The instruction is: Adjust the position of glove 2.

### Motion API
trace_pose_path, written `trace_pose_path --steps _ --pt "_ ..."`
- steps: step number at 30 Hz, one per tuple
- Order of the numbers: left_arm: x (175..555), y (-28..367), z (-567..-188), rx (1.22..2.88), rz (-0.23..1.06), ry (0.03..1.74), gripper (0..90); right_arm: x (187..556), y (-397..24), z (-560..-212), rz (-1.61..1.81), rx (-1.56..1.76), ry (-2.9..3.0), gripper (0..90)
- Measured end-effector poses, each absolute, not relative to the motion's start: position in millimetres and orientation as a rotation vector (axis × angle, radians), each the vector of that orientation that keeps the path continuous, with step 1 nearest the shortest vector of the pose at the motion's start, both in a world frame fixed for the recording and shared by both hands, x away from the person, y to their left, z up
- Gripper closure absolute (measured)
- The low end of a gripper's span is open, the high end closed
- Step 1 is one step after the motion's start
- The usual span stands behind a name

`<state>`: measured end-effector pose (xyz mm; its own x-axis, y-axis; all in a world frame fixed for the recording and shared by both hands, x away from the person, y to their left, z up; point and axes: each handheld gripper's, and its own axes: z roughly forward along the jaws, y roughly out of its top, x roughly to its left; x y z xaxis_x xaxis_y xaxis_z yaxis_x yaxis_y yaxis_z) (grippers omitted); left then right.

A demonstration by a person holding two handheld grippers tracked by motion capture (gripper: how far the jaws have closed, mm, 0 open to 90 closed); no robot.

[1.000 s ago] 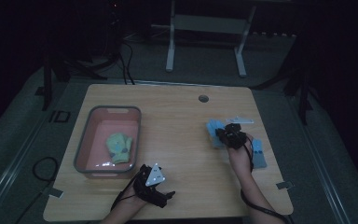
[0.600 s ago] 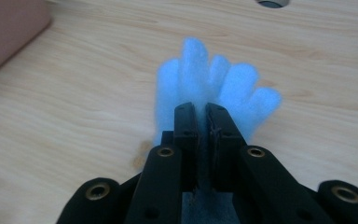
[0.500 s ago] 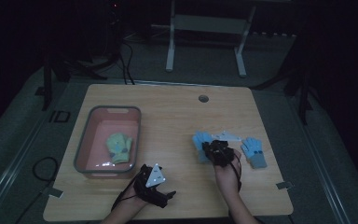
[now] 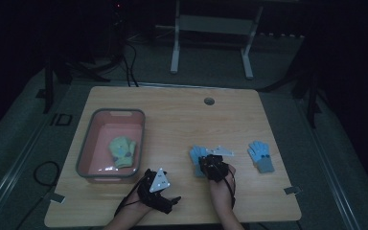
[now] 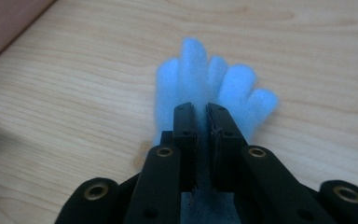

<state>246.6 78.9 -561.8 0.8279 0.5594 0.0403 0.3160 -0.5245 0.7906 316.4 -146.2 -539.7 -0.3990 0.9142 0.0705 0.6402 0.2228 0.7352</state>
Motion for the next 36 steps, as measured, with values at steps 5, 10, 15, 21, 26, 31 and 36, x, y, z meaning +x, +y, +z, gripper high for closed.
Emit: trace_pose_path --steps 5,10,15,21,26,31,36 --pt "247 79 -562 2.164 0.372 0.635 2.8 318 -144 -553 0.971 1.463 2.132 76.1" --pt "246 79 -562 2.165 0.376 0.633 2.8 318 -140 -557 0.949 1.413 2.123 68.8" --pt "246 79 -562 2.162 0.373 0.633 2.8 323 -141 -557 0.942 1.362 2.144 67.1" --pt "246 80 -562 2.165 0.372 0.634 2.8 329 -148 -546 1.004 1.408 2.156 64.9" --pt "246 80 -562 2.163 0.373 0.632 2.8 328 -154 -528 0.995 1.309 2.190 62.1" --pt "246 79 -563 2.153 0.371 0.636 2.8 329 -175 -515 1.014 1.268 2.203 60.3" --pt "247 79 -563 2.167 0.379 0.632 2.8 329 -198 -509 1.021 1.272 2.208 61.5"
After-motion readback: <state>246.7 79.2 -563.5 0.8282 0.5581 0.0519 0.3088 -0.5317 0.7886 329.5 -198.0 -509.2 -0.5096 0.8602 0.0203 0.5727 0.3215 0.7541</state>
